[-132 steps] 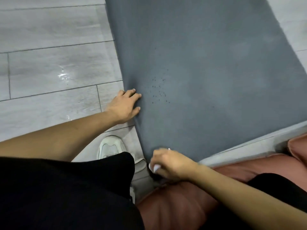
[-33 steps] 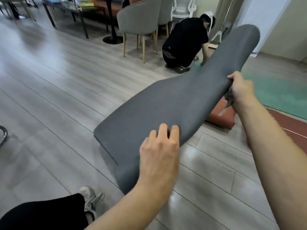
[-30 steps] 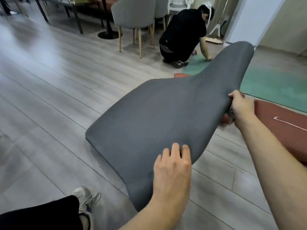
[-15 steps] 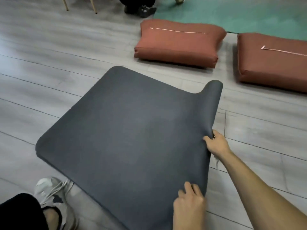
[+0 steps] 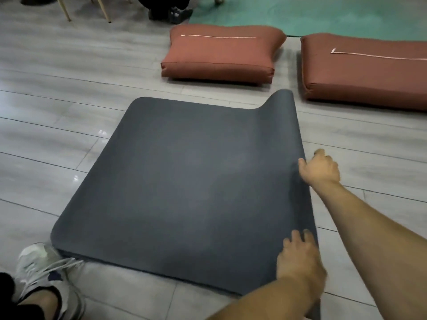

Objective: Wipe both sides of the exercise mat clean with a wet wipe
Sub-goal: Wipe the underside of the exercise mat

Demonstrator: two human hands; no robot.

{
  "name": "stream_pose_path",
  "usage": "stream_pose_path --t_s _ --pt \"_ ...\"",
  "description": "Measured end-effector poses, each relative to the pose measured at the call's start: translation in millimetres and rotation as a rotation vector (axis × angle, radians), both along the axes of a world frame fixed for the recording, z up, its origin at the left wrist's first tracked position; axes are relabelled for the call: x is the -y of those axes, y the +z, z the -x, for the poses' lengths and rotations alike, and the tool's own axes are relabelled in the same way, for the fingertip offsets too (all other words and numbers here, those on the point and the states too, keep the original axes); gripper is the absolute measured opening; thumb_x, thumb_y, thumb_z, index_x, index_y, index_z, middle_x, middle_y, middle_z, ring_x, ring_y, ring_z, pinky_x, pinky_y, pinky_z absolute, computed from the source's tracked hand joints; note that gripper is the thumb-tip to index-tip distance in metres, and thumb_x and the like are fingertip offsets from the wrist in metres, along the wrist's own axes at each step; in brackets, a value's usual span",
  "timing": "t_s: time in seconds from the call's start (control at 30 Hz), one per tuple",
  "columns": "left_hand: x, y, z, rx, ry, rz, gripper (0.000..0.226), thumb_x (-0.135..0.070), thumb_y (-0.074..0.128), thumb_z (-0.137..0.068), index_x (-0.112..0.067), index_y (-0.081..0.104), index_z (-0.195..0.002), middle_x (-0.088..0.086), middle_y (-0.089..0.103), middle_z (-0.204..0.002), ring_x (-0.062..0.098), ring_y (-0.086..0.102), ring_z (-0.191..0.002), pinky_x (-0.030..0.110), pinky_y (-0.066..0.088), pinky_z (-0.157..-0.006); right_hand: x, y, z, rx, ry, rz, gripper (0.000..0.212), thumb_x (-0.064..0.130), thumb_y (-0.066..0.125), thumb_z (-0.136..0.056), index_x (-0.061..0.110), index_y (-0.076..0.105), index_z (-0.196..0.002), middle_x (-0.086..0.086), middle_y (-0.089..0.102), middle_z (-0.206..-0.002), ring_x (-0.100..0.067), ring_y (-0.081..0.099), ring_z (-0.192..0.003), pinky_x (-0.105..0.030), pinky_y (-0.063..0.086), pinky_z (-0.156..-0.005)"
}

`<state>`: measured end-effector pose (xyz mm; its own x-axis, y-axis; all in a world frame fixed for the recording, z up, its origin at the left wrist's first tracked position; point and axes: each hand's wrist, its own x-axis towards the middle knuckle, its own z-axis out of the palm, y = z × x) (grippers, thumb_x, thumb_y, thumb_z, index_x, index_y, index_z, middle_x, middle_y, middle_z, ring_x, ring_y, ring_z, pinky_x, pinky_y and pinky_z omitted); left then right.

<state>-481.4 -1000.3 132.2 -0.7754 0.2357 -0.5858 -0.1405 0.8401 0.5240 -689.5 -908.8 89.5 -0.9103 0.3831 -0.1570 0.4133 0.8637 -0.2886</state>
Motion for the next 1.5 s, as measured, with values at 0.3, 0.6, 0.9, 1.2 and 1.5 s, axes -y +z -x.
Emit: stream_pose_path --t_s 0.3,0.6,0.9,1.2,1.5 --pt "148.1 -1.4 -30.1 -0.067 -0.076 0.391 0.041 -0.024 0.048 -0.102 -0.017 0.042 -0.142 0.009 0.043 -0.138 0.033 0.044 -0.13 0.047 0.047 -0.103 4.1 -23.4 -61.5 0.004 -0.088 0.552 0.023 0.014 0.053 -0.085 0.019 0.059 -0.107 0.004 0.06 -0.092 -0.025 0.059 -0.089 -0.027 0.047 -0.077" --pt "139.4 18.3 2.2 -0.075 -0.052 0.338 0.042 -0.029 0.046 -0.103 -0.016 0.046 -0.143 0.008 0.047 -0.138 0.032 0.044 -0.129 0.048 0.045 -0.107 -61.5 9.1 -128.2 -0.001 -0.012 0.646 0.03 0.003 0.046 -0.082 0.02 0.07 -0.075 -0.002 0.07 -0.077 -0.022 0.064 -0.067 -0.023 0.048 -0.06" --pt "117.4 -79.2 93.2 -0.21 -0.174 0.223 0.04 -0.029 0.045 -0.104 -0.02 0.047 -0.143 0.006 0.048 -0.139 0.031 0.048 -0.124 0.042 0.041 -0.107 -41.1 -47.0 -96.6 -0.225 -0.197 0.809 0.031 0.018 0.046 -0.077 0.026 0.074 -0.086 0.003 0.075 -0.087 -0.023 0.073 -0.082 -0.046 0.057 -0.085" --pt "159.1 -205.0 202.4 -0.487 -0.244 0.284 0.055 -0.039 0.039 -0.106 -0.026 0.029 -0.158 0.0 0.028 -0.164 0.026 0.034 -0.146 0.038 0.03 -0.117 19.2 -154.8 67.2 -0.6 0.286 0.084 0.031 0.018 0.056 -0.095 0.023 0.064 -0.125 0.003 0.063 -0.114 -0.017 0.056 -0.098 -0.031 0.049 -0.087" --pt "168.7 -279.3 403.9 -0.629 -0.241 0.311 0.073 -0.052 0.022 -0.095 -0.024 0.027 -0.163 0.008 0.026 -0.169 0.035 0.025 -0.154 0.051 0.017 -0.127 21.4 -252.4 103.0 -0.498 0.168 0.168 0.05 0.021 0.061 -0.093 0.022 0.047 -0.141 0.007 0.063 -0.114 -0.013 0.053 -0.098 -0.027 0.041 -0.095"
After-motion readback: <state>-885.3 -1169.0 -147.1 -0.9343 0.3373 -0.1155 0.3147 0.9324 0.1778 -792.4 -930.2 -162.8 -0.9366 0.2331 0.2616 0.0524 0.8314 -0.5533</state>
